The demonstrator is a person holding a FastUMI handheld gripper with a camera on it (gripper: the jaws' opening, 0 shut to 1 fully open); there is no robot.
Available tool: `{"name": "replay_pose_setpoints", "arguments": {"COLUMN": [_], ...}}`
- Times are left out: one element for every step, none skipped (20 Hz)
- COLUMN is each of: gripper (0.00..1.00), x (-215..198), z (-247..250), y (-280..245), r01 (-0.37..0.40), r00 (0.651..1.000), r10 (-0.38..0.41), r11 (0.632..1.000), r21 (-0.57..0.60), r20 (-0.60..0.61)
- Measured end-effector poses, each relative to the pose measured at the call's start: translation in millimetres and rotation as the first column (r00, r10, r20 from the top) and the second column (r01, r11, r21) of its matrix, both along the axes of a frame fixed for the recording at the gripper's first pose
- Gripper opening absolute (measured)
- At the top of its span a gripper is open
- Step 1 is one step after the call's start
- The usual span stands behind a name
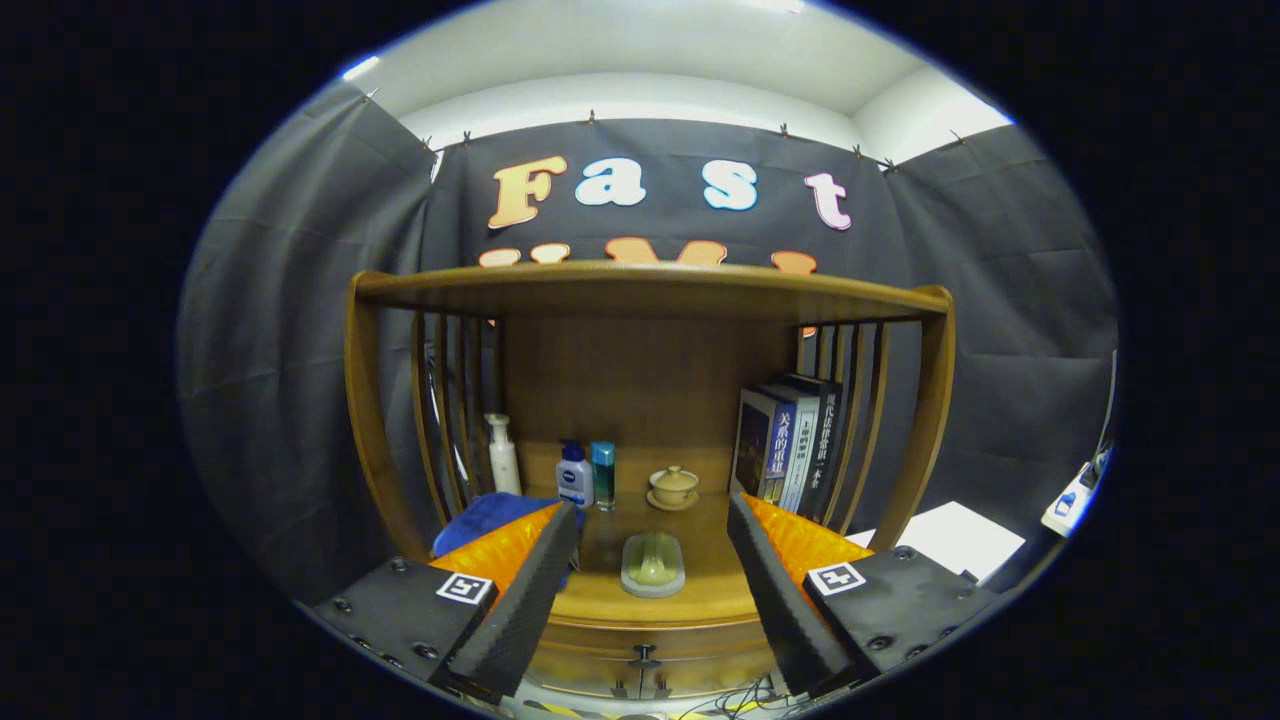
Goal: Pull open the drawer, take out the items inside it, and place them on the countertop above the cabinet.
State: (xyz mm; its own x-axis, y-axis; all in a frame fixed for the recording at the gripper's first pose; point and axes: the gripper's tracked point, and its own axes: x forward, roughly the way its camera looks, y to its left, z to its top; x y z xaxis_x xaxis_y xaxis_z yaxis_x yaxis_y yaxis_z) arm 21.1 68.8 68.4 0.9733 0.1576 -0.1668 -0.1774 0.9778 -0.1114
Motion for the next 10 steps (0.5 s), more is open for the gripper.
{"name": "replay_pose_setpoints", "arguments": {"gripper": [0.99, 0.99, 0.99, 0.99, 0.99, 0.99, 0.99, 0.99, 0.99, 0.99], "x": [-1.5, -1.3, -0.5, -1.5, -2.4, -2.9, -3.0, -2.8, -2.1, -2.3], "z": [6.3, 9.9, 10.9, 11.4, 11.8, 10.7, 10.7, 9.0, 8.9, 8.4], "y": [0.9, 0.8, -0.1, -0.1, -0.4, 0.0, 0.6, 0.4, 0.6, 1.3], "r01": [0.001, 0.001, 0.002, 0.004, 0.006, 0.006, 0.007, 0.006, 0.006, 0.006], "r00": [1.0, 1.0, 1.0, 1.0, 1.0, 1.0, 1.0, 1.0, 1.0, 1.0], "r10": [-0.001, -0.001, -0.002, -0.004, -0.006, -0.006, -0.007, -0.006, -0.006, -0.006], "r11": [1.0, 1.0, 1.0, 1.0, 1.0, 1.0, 1.0, 1.0, 1.0, 1.0], "r21": [0.0, 0.0, 0.001, 0.003, 0.004, 0.005, 0.003, 0.001, 0.0, -0.001], "r20": [0.009, 0.014, 0.017, 0.019, 0.017, 0.015, 0.011, 0.008, 0.005, 0.003]}}
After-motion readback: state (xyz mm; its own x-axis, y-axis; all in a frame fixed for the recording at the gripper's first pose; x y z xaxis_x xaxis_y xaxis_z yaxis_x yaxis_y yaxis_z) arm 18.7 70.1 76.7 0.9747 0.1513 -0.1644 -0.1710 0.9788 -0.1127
